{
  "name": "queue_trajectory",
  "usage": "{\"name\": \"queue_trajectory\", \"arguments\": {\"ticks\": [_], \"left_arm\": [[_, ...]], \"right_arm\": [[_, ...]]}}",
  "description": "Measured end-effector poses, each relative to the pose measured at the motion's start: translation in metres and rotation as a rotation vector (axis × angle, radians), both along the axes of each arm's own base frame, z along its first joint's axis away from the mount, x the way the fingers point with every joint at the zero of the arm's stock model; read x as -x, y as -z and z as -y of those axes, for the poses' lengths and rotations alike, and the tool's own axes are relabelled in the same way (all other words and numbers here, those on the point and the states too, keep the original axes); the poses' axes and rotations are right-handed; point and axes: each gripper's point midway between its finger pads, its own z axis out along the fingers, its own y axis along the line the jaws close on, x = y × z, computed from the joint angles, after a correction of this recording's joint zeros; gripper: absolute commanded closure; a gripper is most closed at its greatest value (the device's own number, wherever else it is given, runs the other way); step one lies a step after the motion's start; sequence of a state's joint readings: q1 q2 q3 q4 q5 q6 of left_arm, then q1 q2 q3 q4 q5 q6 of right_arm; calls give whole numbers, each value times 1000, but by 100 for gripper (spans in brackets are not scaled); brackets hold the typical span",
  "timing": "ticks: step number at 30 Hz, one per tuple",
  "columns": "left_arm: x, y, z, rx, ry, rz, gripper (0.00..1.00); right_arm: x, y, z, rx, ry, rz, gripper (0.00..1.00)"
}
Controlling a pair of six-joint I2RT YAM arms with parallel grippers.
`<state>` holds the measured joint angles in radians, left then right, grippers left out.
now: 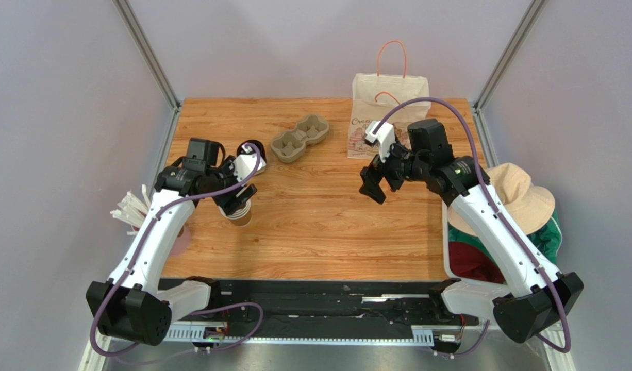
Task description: Pack the takeout coffee
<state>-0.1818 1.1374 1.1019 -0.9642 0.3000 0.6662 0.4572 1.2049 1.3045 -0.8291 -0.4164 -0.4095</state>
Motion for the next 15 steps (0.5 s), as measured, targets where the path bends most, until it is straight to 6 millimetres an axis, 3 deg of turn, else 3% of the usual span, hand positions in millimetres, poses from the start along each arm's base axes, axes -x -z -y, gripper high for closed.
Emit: {"name": "queue_trajectory", "arguments": {"ticks": [4,11,15], "left_arm": [[4,3,1,-5,15,-11,39],[12,11,6,-16,51,-42,41],[16,14,8,-22,66,-54,48]], "right_arm": [[-2,1,1,6,5,6,1],[-3,5,3,16,14,6,1],[-3,5,3,18,16,8,1]]}}
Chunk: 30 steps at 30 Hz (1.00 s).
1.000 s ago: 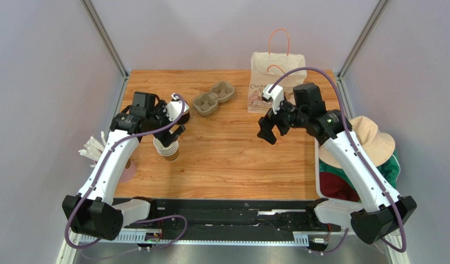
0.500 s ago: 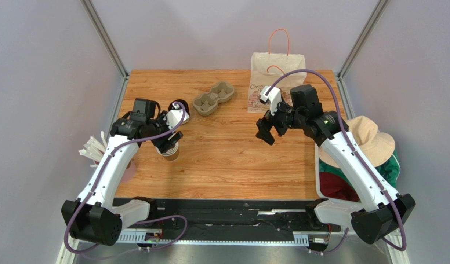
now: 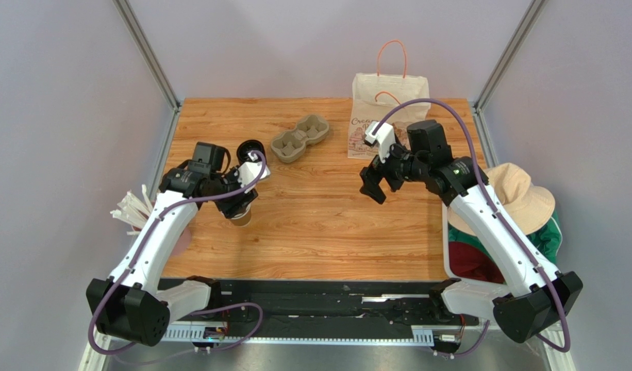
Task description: Pack the takeout coffee
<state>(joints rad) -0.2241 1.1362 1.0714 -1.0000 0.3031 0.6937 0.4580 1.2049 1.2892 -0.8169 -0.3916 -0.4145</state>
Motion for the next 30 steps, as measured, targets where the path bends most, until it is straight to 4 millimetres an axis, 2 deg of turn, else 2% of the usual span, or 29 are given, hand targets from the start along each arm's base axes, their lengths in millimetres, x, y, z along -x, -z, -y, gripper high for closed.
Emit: {"name": "queue_trajectory", "arguments": {"ticks": [4,8,13,20,28,30], "left_arm": [[2,4,1,-5,8,-11,53],[5,10,1,-13,11,-26,53],[5,15,1,-17,9,-38,60],[1,14,1,-15,8,-22,73],[-1,14,1,-15,7,-18,77],[0,14,1,-15,7,-18,81]], "right_arm": [[0,0,0,1,0,2,1],[-1,0,1,3,3,6,1],[-2,-1,1,3,5,9,1],[-1,5,2,11,9,-1,1],[-2,5,2,13,11,0,1],[-2,5,2,13,11,-1,1]]}}
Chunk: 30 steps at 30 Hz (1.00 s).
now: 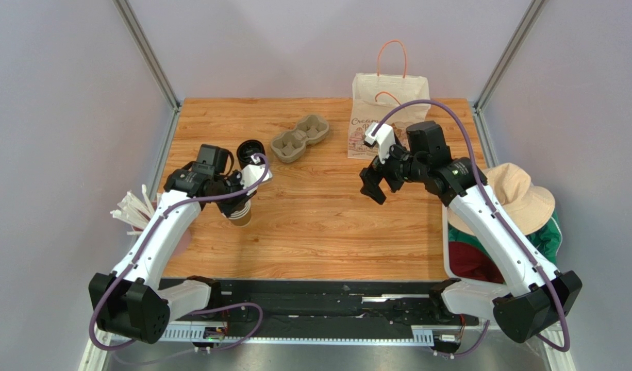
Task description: Pack the takeout coffee
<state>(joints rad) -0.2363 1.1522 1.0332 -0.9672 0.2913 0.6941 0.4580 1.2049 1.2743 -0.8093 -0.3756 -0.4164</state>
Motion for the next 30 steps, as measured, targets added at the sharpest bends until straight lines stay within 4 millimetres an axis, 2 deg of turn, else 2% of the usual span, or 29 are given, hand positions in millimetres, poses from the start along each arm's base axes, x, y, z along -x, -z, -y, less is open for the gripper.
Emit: {"name": "queue_trajectory", "arguments": {"ticks": [4,5,7,22,30], "left_arm": [[1,1,0,-1,0,-4,89],[1,2,0,-1,0,-4,96],[0,2,0,-1,0,-2,100],[-4,-1,-3,-9,-24,20,100],[-16,-19,-8,-24,-71,88,100]], "right_arm": [[0,0,0,0,0,0,1],[0,0,0,0,0,0,1],[0,0,0,0,0,0,1],[-2,0,1,2,5,7,1],[-2,0,1,3,5,8,1]]}}
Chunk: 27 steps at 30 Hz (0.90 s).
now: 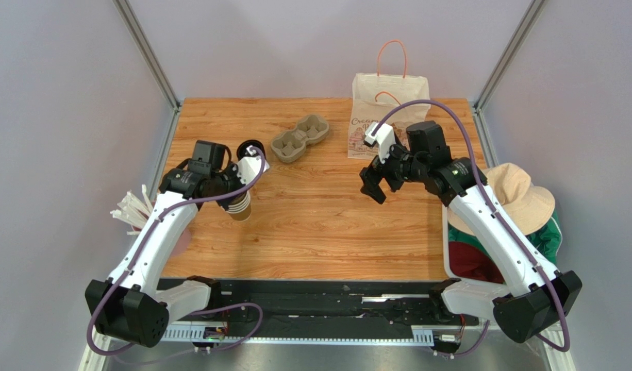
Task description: Pack the takeout coffee
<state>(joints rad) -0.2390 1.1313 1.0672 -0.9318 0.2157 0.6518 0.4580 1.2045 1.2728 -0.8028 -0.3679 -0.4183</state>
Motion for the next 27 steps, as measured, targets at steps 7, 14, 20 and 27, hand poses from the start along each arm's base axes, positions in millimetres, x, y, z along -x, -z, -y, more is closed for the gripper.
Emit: {"name": "queue_trajectory", "arguments": {"ticks": [7,14,20,27], "left_arm": [[-8,-24,1,23,-25,73,100],[-13,-61,4,57,-30,159,100],[-13,-113,12,96,0,265,100],[3,-145,51,129,139,318,100]], "right_arm": [[0,0,0,2,0,1,1],[-4,-3,2,2,18,23,1],[-6,-10,5,-1,41,48,1],[-20,-20,22,27,153,116,1]]}}
